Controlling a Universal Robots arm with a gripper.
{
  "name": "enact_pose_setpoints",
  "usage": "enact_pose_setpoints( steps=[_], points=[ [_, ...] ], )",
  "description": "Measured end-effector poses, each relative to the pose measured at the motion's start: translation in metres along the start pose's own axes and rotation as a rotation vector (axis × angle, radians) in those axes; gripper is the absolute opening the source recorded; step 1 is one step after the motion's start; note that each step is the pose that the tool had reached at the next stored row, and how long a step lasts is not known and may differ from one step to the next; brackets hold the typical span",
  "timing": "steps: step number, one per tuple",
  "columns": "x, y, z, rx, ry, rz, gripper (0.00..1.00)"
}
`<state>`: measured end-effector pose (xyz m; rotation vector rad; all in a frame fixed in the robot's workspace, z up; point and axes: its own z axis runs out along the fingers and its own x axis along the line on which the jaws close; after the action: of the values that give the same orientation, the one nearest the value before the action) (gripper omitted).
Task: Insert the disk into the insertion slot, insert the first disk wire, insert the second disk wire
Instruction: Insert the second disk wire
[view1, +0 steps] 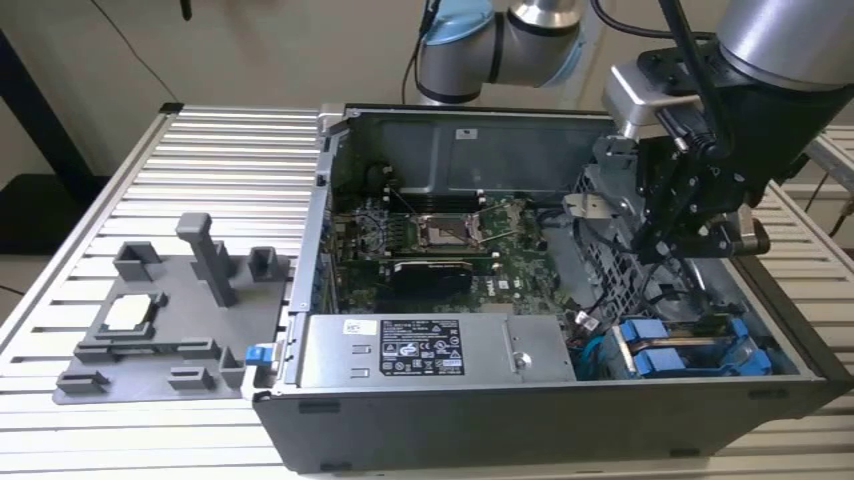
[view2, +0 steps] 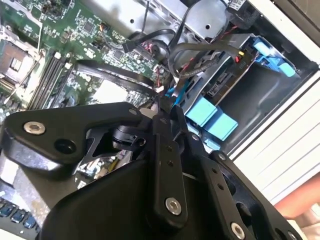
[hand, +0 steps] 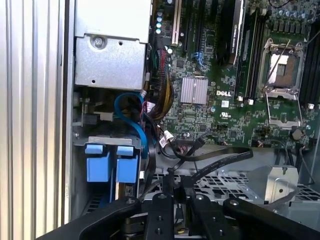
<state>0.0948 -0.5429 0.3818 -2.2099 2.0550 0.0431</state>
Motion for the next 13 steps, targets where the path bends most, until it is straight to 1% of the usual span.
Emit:
enact_pose_setpoints(
  steps=[3, 4, 5, 8, 9, 10, 13],
  points=[
    [0.0001, 0.0001, 0.0003, -0.0001, 0.0025, 0.0, 0.18],
    [0.0002, 0.0001, 0.0004, -0.0004, 0.0041, 0.0, 0.18],
    [0.0003, 0.0, 0.0004, -0.0007, 0.0063, -0.001, 0.16],
    [0.0013, -0.0001, 0.0009, -0.0017, 0.0116, -0.001, 0.16],
    [0.0028, -0.0005, 0.0014, -0.0018, 0.0116, -0.001, 0.16],
    [0.0059, -0.0014, 0.0016, -0.0019, 0.0115, -0.001, 0.16],
    [0.0175, -0.0049, 0.0029, -0.0025, 0.0114, -0.001, 0.16]
  ],
)
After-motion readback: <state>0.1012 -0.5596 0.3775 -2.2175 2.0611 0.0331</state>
